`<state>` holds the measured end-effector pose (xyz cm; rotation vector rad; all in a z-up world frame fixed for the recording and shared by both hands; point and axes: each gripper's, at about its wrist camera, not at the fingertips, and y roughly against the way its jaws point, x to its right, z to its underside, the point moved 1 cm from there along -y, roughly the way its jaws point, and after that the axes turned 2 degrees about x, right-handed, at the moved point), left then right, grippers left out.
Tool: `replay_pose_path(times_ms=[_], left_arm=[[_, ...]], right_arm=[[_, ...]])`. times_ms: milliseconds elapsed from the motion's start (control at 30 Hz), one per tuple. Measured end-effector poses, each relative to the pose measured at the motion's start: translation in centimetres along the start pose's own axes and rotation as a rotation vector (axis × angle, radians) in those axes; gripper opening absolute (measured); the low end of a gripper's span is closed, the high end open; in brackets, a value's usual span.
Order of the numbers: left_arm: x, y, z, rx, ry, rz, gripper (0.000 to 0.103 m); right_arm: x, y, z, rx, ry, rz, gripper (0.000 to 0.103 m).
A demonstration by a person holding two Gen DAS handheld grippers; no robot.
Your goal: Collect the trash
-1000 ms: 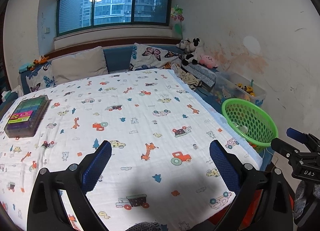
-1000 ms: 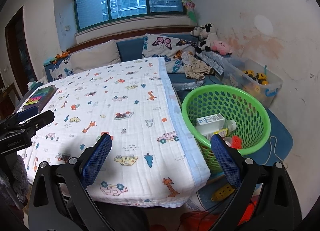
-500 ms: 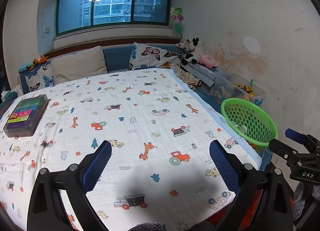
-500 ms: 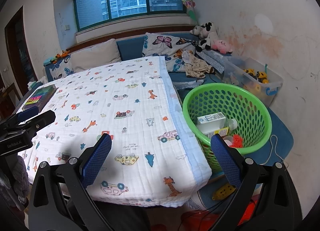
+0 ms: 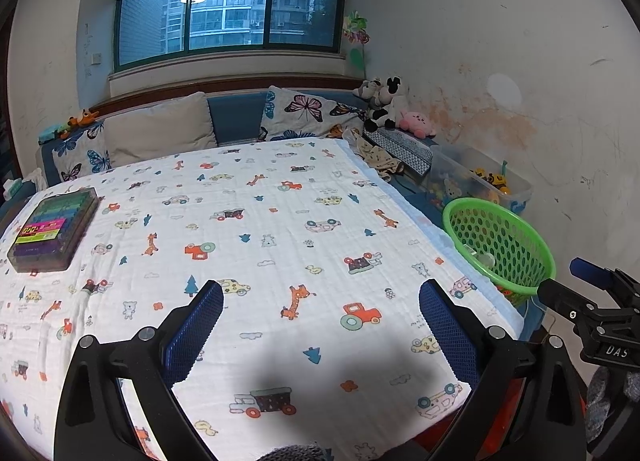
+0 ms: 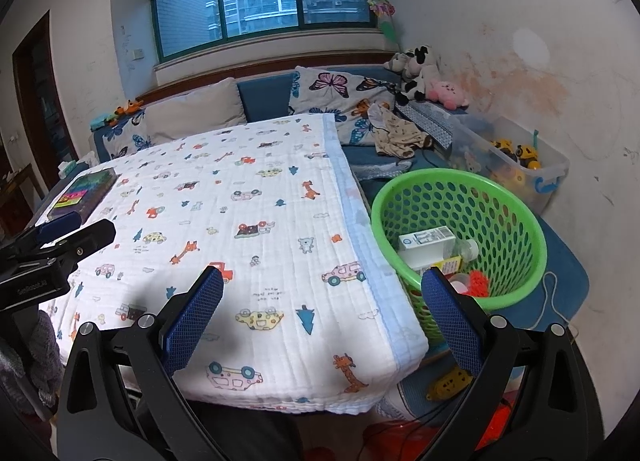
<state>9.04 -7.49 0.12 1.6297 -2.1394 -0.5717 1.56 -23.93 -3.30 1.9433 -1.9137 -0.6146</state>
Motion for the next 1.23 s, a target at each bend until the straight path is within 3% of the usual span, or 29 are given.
replay_pose_path(times_ms=[1233], left_arm=[[-1.4, 0.5, 0.0, 0.018, 0.052, -0.067, 0.095]], right_arm=[[-1.2, -0.5, -0.5, -0.007, 0.019, -0.042, 0.098]])
